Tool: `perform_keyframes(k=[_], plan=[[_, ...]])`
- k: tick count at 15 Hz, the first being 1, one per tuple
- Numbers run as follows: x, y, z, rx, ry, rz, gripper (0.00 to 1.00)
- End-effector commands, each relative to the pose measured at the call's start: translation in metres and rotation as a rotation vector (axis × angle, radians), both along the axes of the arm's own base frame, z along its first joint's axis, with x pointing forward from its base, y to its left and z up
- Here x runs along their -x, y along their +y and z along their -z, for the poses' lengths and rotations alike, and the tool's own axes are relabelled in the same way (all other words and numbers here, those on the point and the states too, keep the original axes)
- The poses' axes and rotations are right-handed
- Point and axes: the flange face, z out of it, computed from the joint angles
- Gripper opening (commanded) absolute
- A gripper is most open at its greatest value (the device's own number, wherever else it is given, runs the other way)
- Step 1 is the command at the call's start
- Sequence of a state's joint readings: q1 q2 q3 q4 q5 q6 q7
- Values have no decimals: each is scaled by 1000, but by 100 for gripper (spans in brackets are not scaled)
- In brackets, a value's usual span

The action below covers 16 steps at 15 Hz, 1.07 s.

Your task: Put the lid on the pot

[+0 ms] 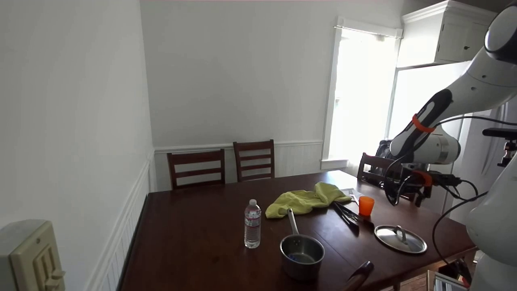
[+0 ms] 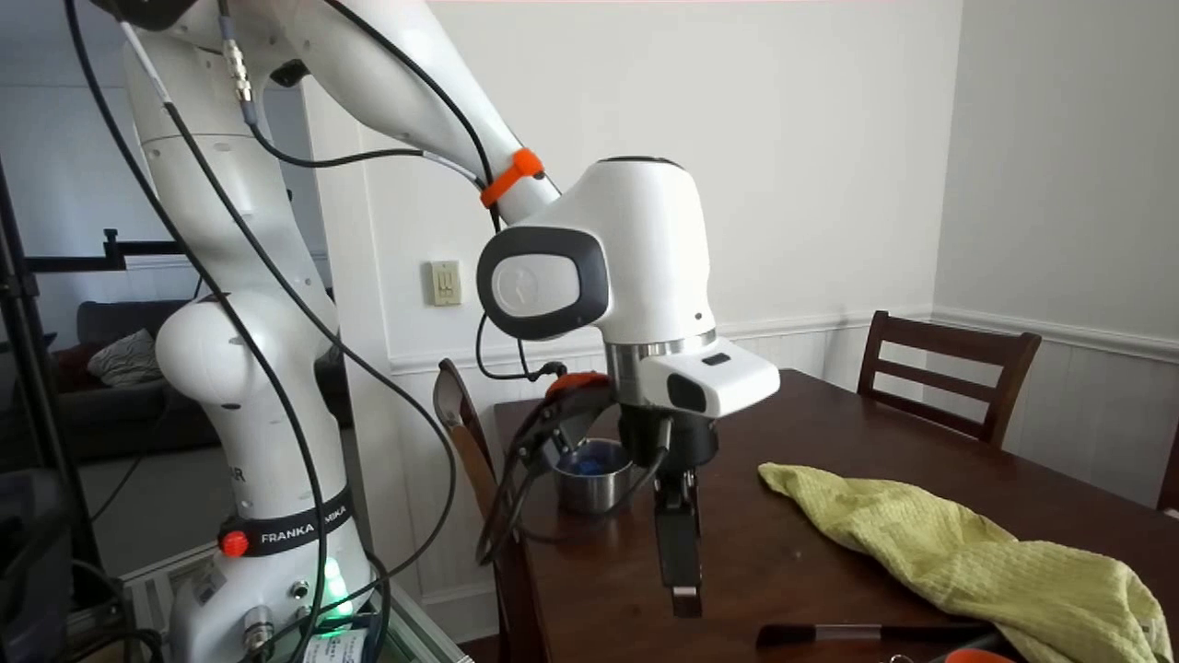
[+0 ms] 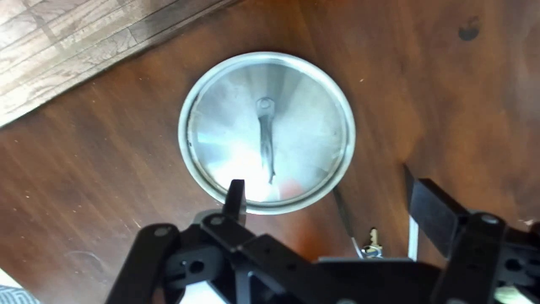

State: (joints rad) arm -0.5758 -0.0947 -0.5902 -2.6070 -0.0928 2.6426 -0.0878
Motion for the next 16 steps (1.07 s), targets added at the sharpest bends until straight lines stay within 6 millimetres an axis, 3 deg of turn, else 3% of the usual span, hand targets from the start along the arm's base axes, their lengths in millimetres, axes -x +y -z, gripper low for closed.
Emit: perform_keyframes(k=[1, 5, 8, 13, 14, 16], plan=[[17, -26, 33, 18, -3, 125, 100], [18, -33, 71, -85, 34, 93, 100], [20, -54, 88, -89, 60, 70, 100], [28, -101, 99, -70, 86, 94, 100], [28, -79, 92, -60, 80, 97, 100], [30, -92, 94, -52, 82, 105, 100]])
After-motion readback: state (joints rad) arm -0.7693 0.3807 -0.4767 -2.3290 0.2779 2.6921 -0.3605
